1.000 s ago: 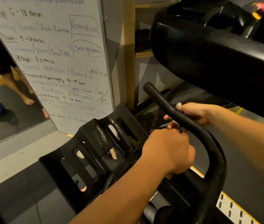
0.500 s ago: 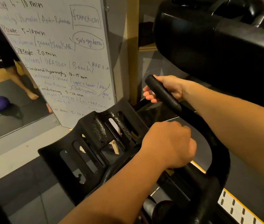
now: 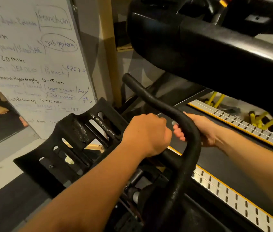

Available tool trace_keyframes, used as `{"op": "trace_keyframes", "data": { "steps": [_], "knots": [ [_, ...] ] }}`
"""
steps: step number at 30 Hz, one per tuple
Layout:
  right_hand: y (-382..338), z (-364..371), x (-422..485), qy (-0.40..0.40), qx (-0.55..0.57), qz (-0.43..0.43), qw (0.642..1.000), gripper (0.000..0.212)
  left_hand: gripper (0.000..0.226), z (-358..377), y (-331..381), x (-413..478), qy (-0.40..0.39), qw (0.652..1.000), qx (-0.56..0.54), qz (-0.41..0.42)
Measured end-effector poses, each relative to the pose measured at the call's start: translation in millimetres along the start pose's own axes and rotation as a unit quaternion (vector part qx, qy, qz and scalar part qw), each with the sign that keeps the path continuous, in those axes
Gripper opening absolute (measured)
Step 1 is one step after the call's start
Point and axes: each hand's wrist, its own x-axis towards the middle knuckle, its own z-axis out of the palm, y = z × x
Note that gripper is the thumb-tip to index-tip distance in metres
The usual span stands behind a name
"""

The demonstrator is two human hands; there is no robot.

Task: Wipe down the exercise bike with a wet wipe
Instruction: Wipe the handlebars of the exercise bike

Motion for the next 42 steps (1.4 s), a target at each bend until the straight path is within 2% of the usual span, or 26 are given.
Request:
{"op": "trace_keyframes", "data": {
  "steps": [3, 6, 9, 13, 16, 17, 19, 21, 23, 25, 27, 30, 33, 35, 36, 38, 40, 42],
  "knots": [
    [31.3, 4.4, -22.4, 0.041, 0.126, -0.031, 0.991, 0.060, 0.024, 2.0, -0.7, 1.6, 0.012, 1.000, 0.010, 0.003],
    [62.5, 16.7, -58.1, 0.084, 0.186, -0.045, 0.978, 0.057, 0.026, 2.8, -1.0, -0.2, 0.011, 1.000, 0.017, 0.014],
    [85.8, 31.5, -100.2, 0.112, 0.149, -0.060, 0.981, 0.050, 0.028, -1.1, -0.8, -1.7, 0.004, 1.000, -0.011, 0.011],
    [92.4, 36.5, -152.4, 0.105, 0.051, -0.071, 0.991, 0.060, 0.028, 0.1, 0.6, -4.3, 0.037, 0.999, -0.030, 0.008],
    [84.6, 40.2, -189.7, 0.083, 0.040, -0.130, 0.987, 0.060, 0.026, 3.1, -3.6, -7.9, 0.039, 0.997, -0.060, -0.004],
    [83.3, 43.0, -198.2, 0.070, 0.047, -0.153, 0.985, 0.060, 0.023, 1.8, -3.6, -11.0, 0.051, 0.993, -0.104, -0.017],
    [83.2, 52.2, -207.0, 0.058, 0.059, -0.188, 0.979, 0.060, 0.016, -8.6, 5.0, -25.6, 0.108, 0.961, -0.249, -0.046],
    [85.6, 66.0, -206.6, 0.035, 0.085, -0.204, 0.975, 0.059, 0.014, -27.8, 27.2, -55.9, 0.144, 0.920, -0.362, -0.035],
    [87.8, 84.0, -203.8, 0.010, 0.096, -0.213, 0.972, 0.055, 0.016, -42.8, 52.0, -92.1, 0.111, 0.883, -0.456, 0.005],
    [88.9, 101.0, -197.2, -0.020, 0.085, -0.220, 0.972, 0.053, 0.020, -49.0, 66.7, -120.7, 0.053, 0.831, -0.553, 0.016],
    [87.3, 115.8, -187.8, -0.048, 0.055, -0.212, 0.975, 0.051, 0.024, -46.6, 65.1, -136.3, 0.065, 0.801, -0.594, -0.016],
    [76.7, 140.7, -173.4, -0.043, 0.026, -0.205, 0.977, 0.054, 0.009, -48.6, 36.9, -145.6, 0.148, 0.764, -0.616, -0.123],
    [65.4, 164.5, -150.0, -0.023, 0.083, -0.181, 0.980, 0.059, 0.034, -54.7, -3.1, -158.7, 0.210, 0.721, -0.633, -0.191],
    [60.9, 183.9, -134.1, -0.025, 0.106, -0.150, 0.983, 0.060, 0.029, -60.1, -27.4, -169.6, 0.236, 0.687, -0.645, -0.235],
    [59.7, 192.0, -126.7, -0.024, 0.107, -0.142, 0.984, 0.059, 0.029, -62.8, -37.0, -174.8, 0.251, 0.685, -0.633, -0.258],
    [58.7, 204.5, -113.9, -0.019, 0.114, -0.126, 0.985, 0.055, 0.035, -64.9, -54.9, -185.4, 0.284, 0.702, -0.586, -0.288],
    [57.8, 211.9, -105.2, -0.036, 0.120, -0.112, 0.986, 0.054, 0.037, -69.2, -65.6, -194.3, 0.298, 0.735, -0.537, -0.288],
    [56.2, 217.1, -102.0, -0.091, 0.112, -0.088, 0.986, 0.060, 0.036, -70.3, -71.5, -200.3, 0.289, 0.775, -0.483, -0.287]
  ]
}}
